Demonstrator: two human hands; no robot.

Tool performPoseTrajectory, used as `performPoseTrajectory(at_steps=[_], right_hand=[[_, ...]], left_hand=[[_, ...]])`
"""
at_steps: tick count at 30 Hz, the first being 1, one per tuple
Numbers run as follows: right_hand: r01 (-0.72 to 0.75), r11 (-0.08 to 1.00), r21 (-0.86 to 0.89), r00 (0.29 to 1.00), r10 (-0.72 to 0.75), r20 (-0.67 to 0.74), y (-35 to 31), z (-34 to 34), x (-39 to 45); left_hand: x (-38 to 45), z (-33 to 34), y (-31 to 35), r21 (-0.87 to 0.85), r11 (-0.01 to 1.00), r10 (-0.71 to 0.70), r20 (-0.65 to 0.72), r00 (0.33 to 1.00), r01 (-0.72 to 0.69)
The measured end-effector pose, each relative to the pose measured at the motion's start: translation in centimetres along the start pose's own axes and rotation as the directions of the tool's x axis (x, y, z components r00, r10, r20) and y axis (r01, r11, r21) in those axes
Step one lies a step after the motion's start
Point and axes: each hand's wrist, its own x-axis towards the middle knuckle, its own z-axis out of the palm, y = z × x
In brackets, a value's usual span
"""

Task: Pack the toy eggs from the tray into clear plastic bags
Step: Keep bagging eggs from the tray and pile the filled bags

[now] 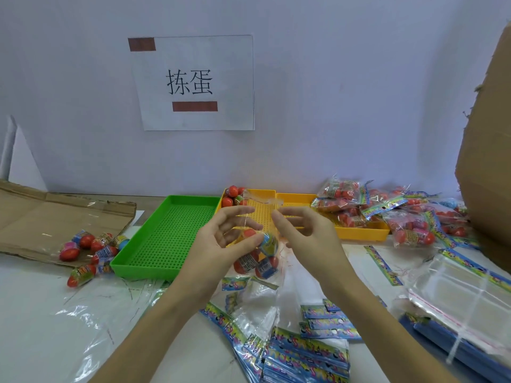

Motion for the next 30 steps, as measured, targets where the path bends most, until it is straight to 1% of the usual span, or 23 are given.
performPoseTrajectory(at_steps=[3,5,8,9,10,11,12,13,14,16,18,20,22,24,26,27,29,30], right_hand=[[-0.013,0.994,0.106,0.999,0.009,0.04,0.4,-0.1,0.2],[-0.031,0.984,0.174,1.0,0.029,0.011,0.3,-0.1,0.1],[-0.049,0.983,0.177,0.999,0.051,-0.009,-0.2,0.3,-0.1],[-0.096,0.981,0.167,0.995,0.093,0.029,-0.3,0.3,0.0],[-0.167,0.976,0.139,0.982,0.153,0.108,-0.4,0.1,0.0],[-0.235,0.968,0.087,0.955,0.214,0.204,-0.5,-0.1,0.0],[-0.259,0.966,0.023,0.923,0.24,0.3,-0.5,-0.2,-0.1],[-0.236,0.972,-0.021,0.9,0.227,0.371,-0.4,-0.1,-0.3],[-0.184,0.982,-0.051,0.897,0.189,0.401,-0.2,0.0,-0.5],[-0.098,0.992,-0.084,0.921,0.123,0.369,0.2,0.3,-0.7],[-0.054,0.991,-0.122,0.929,0.095,0.358,0.5,0.6,-0.9],[-0.05,0.989,-0.136,0.915,0.1,0.391,0.4,0.7,-0.9],[-0.087,0.992,-0.093,0.908,0.117,0.401,0.0,0.6,-0.8],[-0.104,0.995,-0.002,0.947,0.099,0.305,-0.2,0.6,-0.6],[-0.067,0.992,0.105,0.986,0.05,0.158,-0.3,0.6,-0.6],[-0.04,0.99,0.132,0.995,0.027,0.098,-0.3,0.6,-0.6],[0.02,0.993,0.116,0.999,-0.025,0.041,0.0,0.5,-0.6],[0.048,0.995,0.086,0.998,-0.051,0.026,0.3,0.5,-0.5]], left_hand=[[-0.1,0.2,-0.1,0.005,1.0,-0.004,-0.025,1.0,0.004],[-0.1,0.4,-0.1,-0.011,1.0,-0.007,-0.071,0.997,0.006],[-0.1,0.7,-0.1,-0.045,0.999,-0.008,-0.143,0.99,0.001],[0.0,0.7,-0.1,-0.069,0.998,-0.014,-0.174,0.985,0.002],[0.0,0.6,-0.1,-0.101,0.995,-0.027,-0.204,0.979,0.006],[0.1,0.5,0.0,-0.13,0.991,-0.04,-0.227,0.973,0.01],[0.1,0.4,0.1,-0.144,0.989,-0.046,-0.242,0.969,0.011],[0.1,0.3,0.2,-0.14,0.99,-0.045,-0.252,0.967,0.01],[0.0,0.2,0.3,-0.123,0.992,-0.039,-0.257,0.966,0.008],[0.0,0.3,0.3,-0.068,0.998,-0.01,-0.256,0.967,-0.007],[-0.2,0.3,0.5,-0.006,1.0,0.027,-0.24,0.97,-0.029],[-0.2,0.4,0.6,0.008,0.999,0.041,-0.229,0.973,-0.04],[-0.3,0.5,0.6,-0.034,0.999,0.024,-0.21,0.977,-0.032],[-0.4,0.7,0.6,-0.052,0.999,0.002,-0.182,0.983,-0.012],[-0.5,1.0,0.3,-0.04,0.999,-0.014,-0.148,0.989,0.009],[-0.6,1.1,0.2,-0.032,0.999,-0.022,-0.133,0.991,0.018],[-0.7,1.5,0.2,-0.027,0.999,-0.036,-0.124,0.992,0.033],[-0.8,1.7,0.3,-0.032,0.999,-0.044,-0.145,0.988,0.04]])
